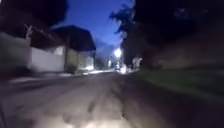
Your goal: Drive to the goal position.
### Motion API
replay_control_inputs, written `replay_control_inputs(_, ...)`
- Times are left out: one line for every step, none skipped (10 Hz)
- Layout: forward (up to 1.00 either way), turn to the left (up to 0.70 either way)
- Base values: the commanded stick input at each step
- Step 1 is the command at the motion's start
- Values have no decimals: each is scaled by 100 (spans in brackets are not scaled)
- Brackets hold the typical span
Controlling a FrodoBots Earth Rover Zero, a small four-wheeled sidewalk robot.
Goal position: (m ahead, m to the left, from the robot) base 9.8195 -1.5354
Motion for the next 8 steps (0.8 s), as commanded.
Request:
replay_control_inputs(85, 1)
replay_control_inputs(85, 1)
replay_control_inputs(85, 1)
replay_control_inputs(85, 1)
replay_control_inputs(85, 1)
replay_control_inputs(85, 1)
replay_control_inputs(85, -19)
replay_control_inputs(85, -33)
